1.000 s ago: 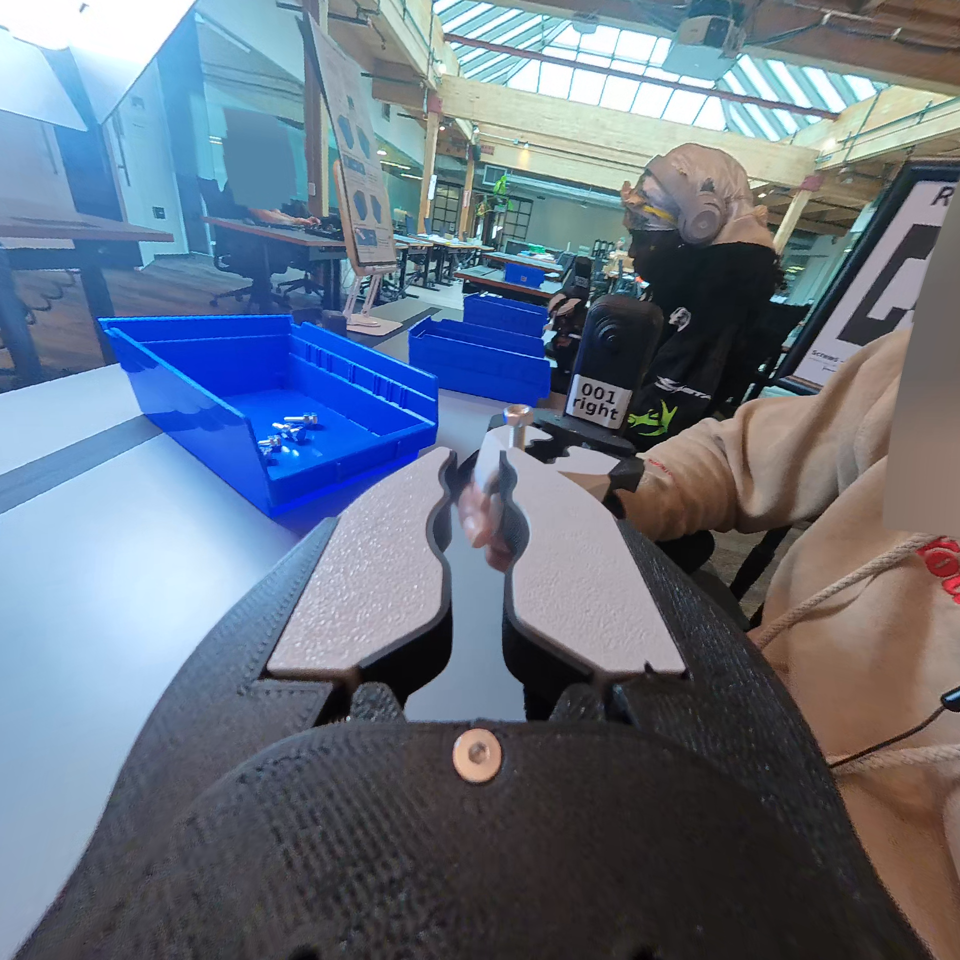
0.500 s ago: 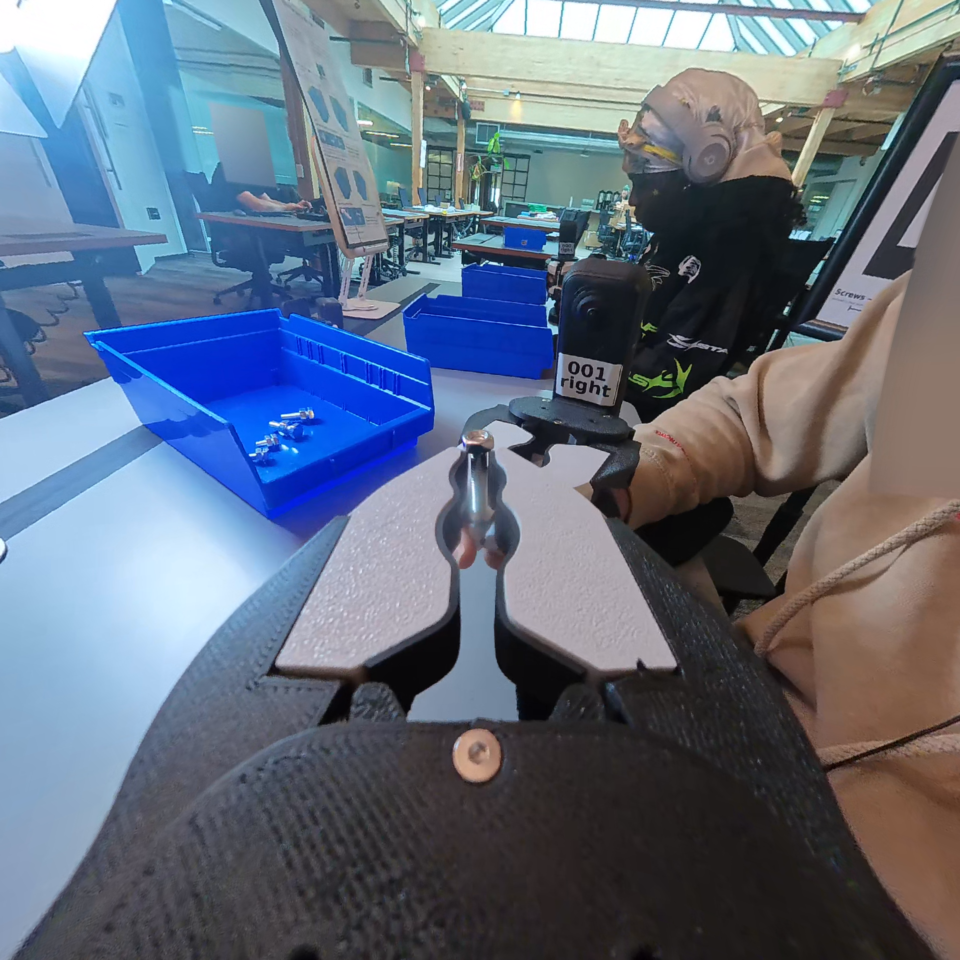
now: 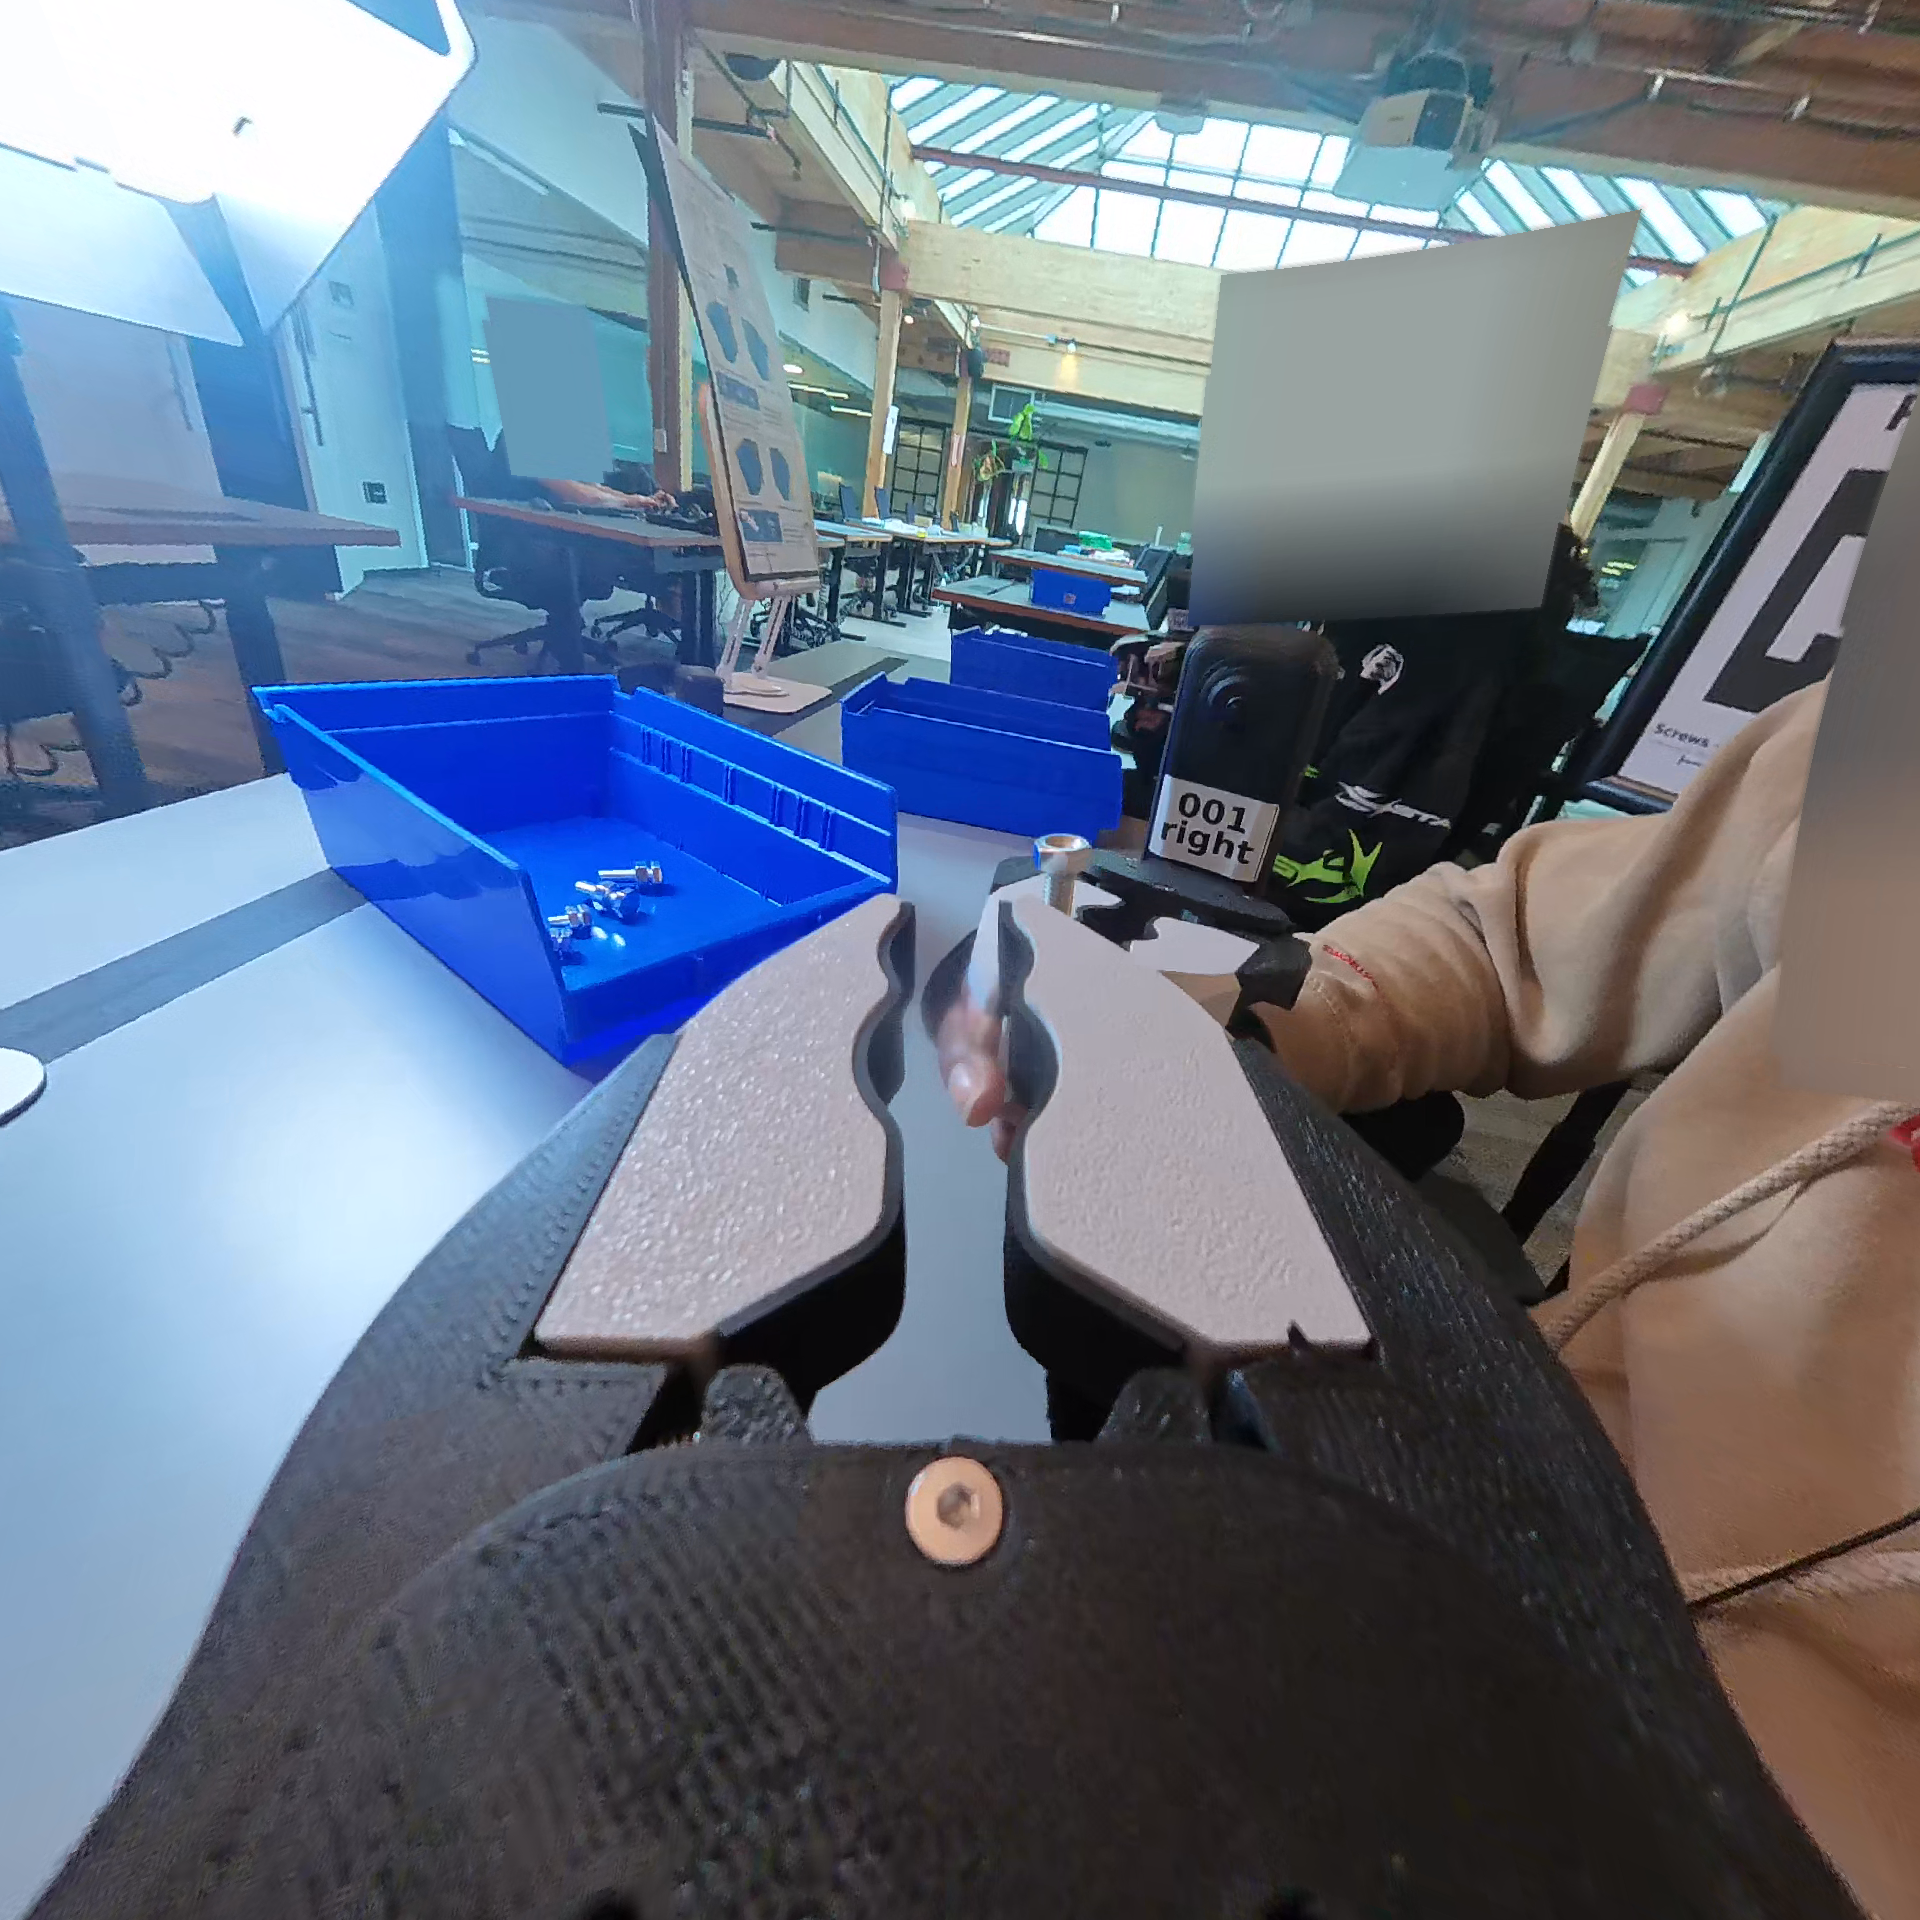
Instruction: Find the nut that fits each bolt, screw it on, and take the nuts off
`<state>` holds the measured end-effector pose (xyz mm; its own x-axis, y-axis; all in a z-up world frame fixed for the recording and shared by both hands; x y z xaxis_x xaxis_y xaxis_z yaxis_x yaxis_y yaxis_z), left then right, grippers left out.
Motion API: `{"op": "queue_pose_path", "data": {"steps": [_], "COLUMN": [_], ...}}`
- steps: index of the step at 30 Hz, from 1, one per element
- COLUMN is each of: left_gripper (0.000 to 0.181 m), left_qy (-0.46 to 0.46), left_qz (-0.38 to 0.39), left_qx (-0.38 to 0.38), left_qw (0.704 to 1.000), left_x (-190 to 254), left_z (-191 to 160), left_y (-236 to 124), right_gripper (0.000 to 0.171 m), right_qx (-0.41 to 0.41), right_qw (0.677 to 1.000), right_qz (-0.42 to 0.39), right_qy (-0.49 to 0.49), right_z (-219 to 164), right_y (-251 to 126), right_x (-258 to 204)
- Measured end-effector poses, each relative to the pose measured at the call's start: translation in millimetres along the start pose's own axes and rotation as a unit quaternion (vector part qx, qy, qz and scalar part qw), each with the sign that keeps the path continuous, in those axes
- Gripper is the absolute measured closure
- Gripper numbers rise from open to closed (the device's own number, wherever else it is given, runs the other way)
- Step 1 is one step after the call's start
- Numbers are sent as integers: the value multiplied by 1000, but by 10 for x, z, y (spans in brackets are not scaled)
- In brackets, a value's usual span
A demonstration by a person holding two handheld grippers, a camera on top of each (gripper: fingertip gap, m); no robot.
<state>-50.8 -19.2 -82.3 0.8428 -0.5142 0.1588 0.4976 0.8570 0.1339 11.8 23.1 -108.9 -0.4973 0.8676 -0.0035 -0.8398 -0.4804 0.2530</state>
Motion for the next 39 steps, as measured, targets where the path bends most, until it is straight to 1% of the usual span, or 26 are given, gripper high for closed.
{"op": "queue_pose_path", "data": {"steps": [3, 5, 7, 8, 9, 10, 12, 15, 17, 20, 22, 28, 31, 36, 39], "left_gripper": [158, 156, 163, 173, 174, 172, 165, 152, 156, 160, 167, 163, 171, 171, 171], "left_qy": [-9, 1, 7, 7, 3, -8, -23, -6, 5, -22, -20, -27, -17, -26, -12], "left_qz": [-30, -30, -10, 5, 15, 17, -5, -27, -9, -5, 9, -37, -30, -40, -42], "left_qx": [19, 15, 11, 13, 17, 19, 30, 24, 14, 17, 17, 16, 15, 16, 1], "left_qw": [999, 999, 1000, 1000, 1000, 1000, 999, 999, 1000, 1000, 1000, 999, 999, 999, 999], "left_x": [85, 122, 76, 23, -24, -53, -13, 119, 101, 33, -12, 135, 140, 161, 178], "left_z": [50, 47, 39, 43, 49, 55, 81, 58, 35, 58, 47, 36, 31, 35, 2], "left_y": [18, 46, 37, 10, -16, -33, -27, 55, 84, 35, 12, 78, 92, 97, 107], "right_gripper": [161, 161, 161, 161, 161, 161, 161, 161, 161, 161, 161, 161, 161, 161, 161], "right_qx": [-5, -8, -4, 1, 6, 8, 6, -4, -6, 3, 13, 9, 10, 11, -5], "right_qw": [1000, 1000, 1000, 1000, 1000, 1000, 1000, 1000, 1000, 1000, 1000, 1000, 1000, 1000, 999], "right_qz": [-3, -2, 0, 2, 4, 3, -2, -3, 2, 4, 2, 3, 9, 15, 21], "right_qy": [3, 2, 1, 2, 4, 3, 2, 5, 2, 11, 15, 13, 12, 14, 28], "right_z": [-24, -40, -24, -5, 17, 33, 32, -13, -17, 11, 44, 24, 27, 33, -9], "right_y": [5, 14, 13, 5, -3, -9, -12, 3, 14, -3, -22, -11, -4, 0, 9], "right_x": [7, -3, -15, -14, -13, -8, 11, 12, -14, -5, 20, 6, -14, -30, -34]}}
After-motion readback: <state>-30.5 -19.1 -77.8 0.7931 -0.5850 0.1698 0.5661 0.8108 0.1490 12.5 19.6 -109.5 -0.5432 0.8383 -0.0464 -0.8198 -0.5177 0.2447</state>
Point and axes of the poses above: each gripper's, where its closed fingertips meet, y out along the fingers, z out of its top, x = y × z across the jaws, the point moved 4 cm from there along -y, back along the fingers, and after that the axes turned 3 degrees about x, right-handed, at the moved point
